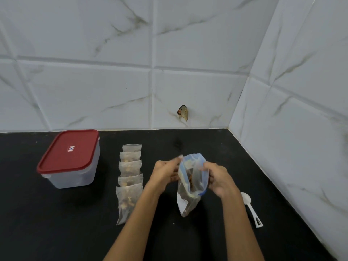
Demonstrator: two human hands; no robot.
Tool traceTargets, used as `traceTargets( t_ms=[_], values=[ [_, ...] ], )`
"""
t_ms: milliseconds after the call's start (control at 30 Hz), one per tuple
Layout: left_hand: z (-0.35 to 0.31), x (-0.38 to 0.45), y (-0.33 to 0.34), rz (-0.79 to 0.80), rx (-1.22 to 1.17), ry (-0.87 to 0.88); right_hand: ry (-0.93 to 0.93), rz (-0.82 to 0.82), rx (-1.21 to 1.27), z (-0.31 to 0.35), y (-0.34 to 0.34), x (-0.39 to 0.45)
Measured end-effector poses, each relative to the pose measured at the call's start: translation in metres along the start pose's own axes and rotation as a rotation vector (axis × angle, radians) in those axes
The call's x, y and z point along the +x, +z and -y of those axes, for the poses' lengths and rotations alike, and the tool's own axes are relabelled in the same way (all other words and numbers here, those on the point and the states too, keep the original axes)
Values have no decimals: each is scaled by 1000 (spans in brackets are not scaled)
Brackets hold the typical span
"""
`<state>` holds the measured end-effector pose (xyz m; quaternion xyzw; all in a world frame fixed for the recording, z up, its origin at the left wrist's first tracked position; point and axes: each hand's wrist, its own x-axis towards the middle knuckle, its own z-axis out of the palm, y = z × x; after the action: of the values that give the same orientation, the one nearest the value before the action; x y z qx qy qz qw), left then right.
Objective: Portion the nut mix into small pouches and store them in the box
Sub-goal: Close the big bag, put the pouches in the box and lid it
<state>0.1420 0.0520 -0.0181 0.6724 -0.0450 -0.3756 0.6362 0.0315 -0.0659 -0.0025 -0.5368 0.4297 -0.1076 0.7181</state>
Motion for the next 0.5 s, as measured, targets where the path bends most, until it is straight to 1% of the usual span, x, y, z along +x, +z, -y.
traceTargets(
  t_ms=[33, 100, 200, 267, 333, 400, 467, 500],
  values=[
    [-3, 2, -1, 18, -95, -70, 20, 16, 17, 1, -1, 2],
    [-6, 6, -3, 69, -169, -149, 39, 22, -7, 4, 0, 6],
    [-7, 6, -4, 212, -263, -228, 48, -41, -53, 9, 4, 8],
    [-8, 4, -5, 272, -287, -265, 15, -61, -96, 11, 3, 8],
    [-11, 4, -8, 308, -208, -277, -52, -112, -197, 12, 0, 9],
    [-13, 4, -9, 295, -84, -236, -165, -182, -369, 15, -2, 8],
    [-14, 4, -8, 210, 38, -139, -298, -280, -573, 17, -2, 7],
    [-15, 4, -6, 138, 128, -56, -355, -352, -667, 17, 0, 7]
  ],
)
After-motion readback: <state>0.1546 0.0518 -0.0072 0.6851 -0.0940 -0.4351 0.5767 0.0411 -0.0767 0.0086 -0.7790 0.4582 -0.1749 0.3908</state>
